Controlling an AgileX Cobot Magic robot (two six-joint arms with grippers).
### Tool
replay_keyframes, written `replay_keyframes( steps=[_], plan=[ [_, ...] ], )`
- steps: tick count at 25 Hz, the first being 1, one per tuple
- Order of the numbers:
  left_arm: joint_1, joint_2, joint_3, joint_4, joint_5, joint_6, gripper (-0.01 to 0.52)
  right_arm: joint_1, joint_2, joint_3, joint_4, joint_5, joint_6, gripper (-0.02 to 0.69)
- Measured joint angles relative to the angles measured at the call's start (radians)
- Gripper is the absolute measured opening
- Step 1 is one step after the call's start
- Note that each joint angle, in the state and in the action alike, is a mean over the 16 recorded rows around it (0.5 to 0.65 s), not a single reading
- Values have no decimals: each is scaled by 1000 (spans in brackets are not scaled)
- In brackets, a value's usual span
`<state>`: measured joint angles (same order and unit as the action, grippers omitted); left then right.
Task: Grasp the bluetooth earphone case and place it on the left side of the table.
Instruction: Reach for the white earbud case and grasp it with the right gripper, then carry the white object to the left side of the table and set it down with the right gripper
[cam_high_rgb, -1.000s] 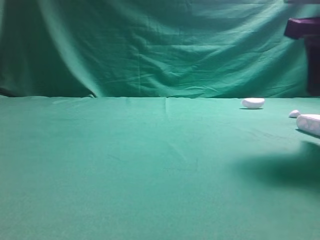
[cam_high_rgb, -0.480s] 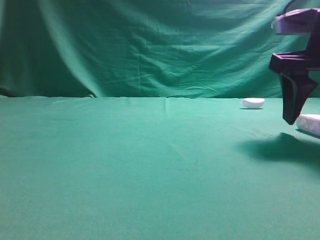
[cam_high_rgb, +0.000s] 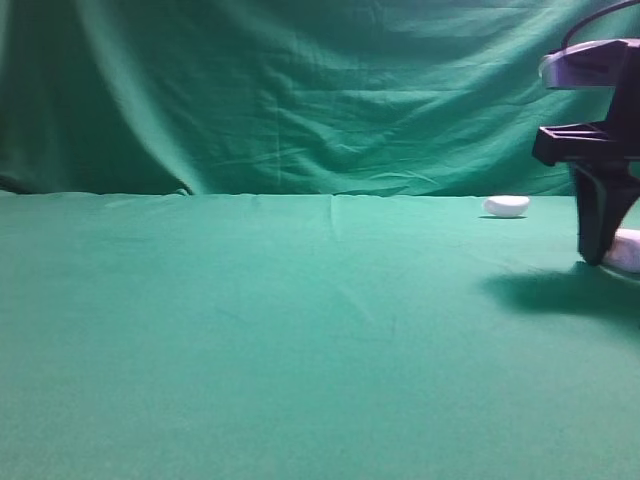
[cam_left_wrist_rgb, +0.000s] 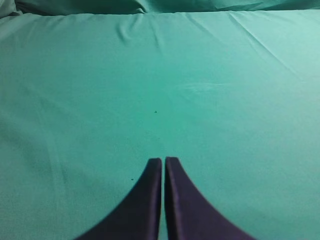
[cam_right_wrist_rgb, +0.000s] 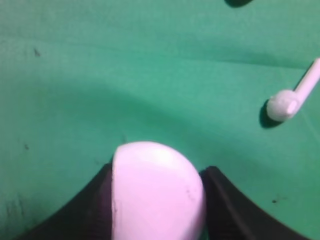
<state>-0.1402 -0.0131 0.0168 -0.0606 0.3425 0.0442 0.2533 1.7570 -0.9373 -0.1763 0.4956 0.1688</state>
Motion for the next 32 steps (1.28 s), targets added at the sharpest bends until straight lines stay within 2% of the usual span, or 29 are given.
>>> replay_keyframes(
  steps=[5, 11, 21, 27, 32],
  plan=[
    [0, 0, 0, 0, 0, 0, 0, 9, -13, -71, 7, 63, 1, 330],
    [0, 0, 0, 0, 0, 0, 0, 82, -23, -238, 24, 161, 0, 323],
    [0, 0, 0, 0, 0, 0, 0, 391, 130, -625, 49, 247, -16, 323],
    [0, 0, 0, 0, 0, 0, 0, 584, 325, -825, 52, 237, -49, 323],
    [0, 0, 0, 0, 0, 0, 0, 684, 468, -930, 51, 206, -77, 323]
  ],
)
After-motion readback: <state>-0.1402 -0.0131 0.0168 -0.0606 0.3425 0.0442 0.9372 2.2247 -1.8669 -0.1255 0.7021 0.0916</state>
